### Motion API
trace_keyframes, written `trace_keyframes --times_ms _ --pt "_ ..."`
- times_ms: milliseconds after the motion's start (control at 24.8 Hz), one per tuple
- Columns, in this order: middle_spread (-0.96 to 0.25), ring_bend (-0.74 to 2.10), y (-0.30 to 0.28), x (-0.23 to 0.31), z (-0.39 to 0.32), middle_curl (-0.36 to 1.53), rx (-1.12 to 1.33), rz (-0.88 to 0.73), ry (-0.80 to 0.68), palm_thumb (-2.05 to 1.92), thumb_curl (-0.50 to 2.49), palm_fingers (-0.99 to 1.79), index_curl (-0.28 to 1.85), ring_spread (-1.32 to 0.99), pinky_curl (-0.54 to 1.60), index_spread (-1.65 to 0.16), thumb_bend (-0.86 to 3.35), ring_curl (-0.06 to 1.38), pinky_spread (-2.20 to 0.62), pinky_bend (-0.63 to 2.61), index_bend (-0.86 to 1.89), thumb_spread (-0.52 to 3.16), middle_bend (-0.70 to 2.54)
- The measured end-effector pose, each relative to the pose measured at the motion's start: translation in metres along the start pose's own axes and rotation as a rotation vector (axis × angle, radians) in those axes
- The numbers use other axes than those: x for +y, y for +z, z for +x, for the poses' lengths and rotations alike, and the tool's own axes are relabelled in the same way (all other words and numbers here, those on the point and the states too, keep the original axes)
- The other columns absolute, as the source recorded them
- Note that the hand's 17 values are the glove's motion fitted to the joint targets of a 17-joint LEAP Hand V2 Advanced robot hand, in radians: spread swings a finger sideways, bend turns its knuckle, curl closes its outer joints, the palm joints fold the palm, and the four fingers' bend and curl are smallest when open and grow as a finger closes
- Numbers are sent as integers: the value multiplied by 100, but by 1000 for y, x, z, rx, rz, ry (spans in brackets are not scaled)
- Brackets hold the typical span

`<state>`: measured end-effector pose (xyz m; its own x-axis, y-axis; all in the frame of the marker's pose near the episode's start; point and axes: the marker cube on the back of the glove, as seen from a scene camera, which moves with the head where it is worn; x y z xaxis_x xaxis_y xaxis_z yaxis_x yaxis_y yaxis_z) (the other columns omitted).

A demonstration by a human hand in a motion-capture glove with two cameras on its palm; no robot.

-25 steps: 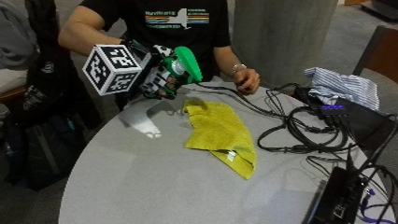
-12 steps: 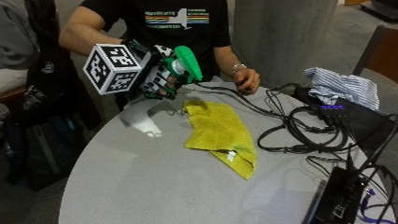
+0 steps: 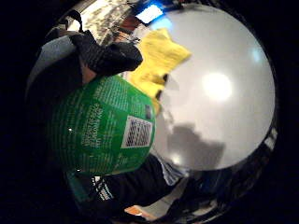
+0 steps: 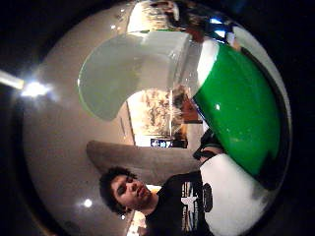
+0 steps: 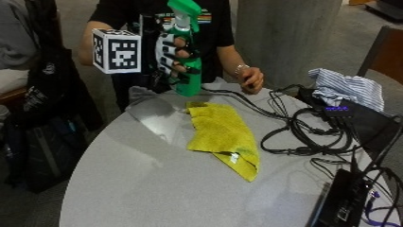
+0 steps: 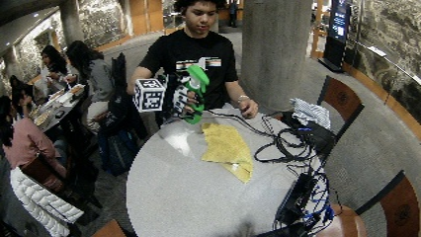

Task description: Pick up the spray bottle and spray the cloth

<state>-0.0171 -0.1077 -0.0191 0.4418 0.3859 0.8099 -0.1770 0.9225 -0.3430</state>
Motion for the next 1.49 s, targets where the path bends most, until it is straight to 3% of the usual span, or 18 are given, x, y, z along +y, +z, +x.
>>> trace_keyframes --times_ms 161,403,726,1250,1411,1492 --pt "-3 19 31 -15 -18 47 -83 4 -207 98 70 97 37 13 30 -18 -2 36 27 47 14 61 24" --pt "-4 17 99 -38 -20 48 -125 -35 -326 98 70 93 38 12 30 -19 -3 35 27 44 15 62 25" --pt "-4 17 170 -59 16 48 -75 -105 -283 97 70 92 39 11 30 -19 -3 33 27 43 15 66 26" --pt "-3 15 191 -67 41 47 21 -168 -238 91 65 86 41 13 30 -20 -5 28 27 41 17 79 27" --pt "0 21 181 -56 45 46 69 -194 -234 78 58 45 33 14 35 -26 -8 31 28 55 -9 85 22" --pt "2 25 166 -45 47 46 92 -157 -247 77 56 36 29 14 38 -28 -6 33 29 62 -9 87 21"
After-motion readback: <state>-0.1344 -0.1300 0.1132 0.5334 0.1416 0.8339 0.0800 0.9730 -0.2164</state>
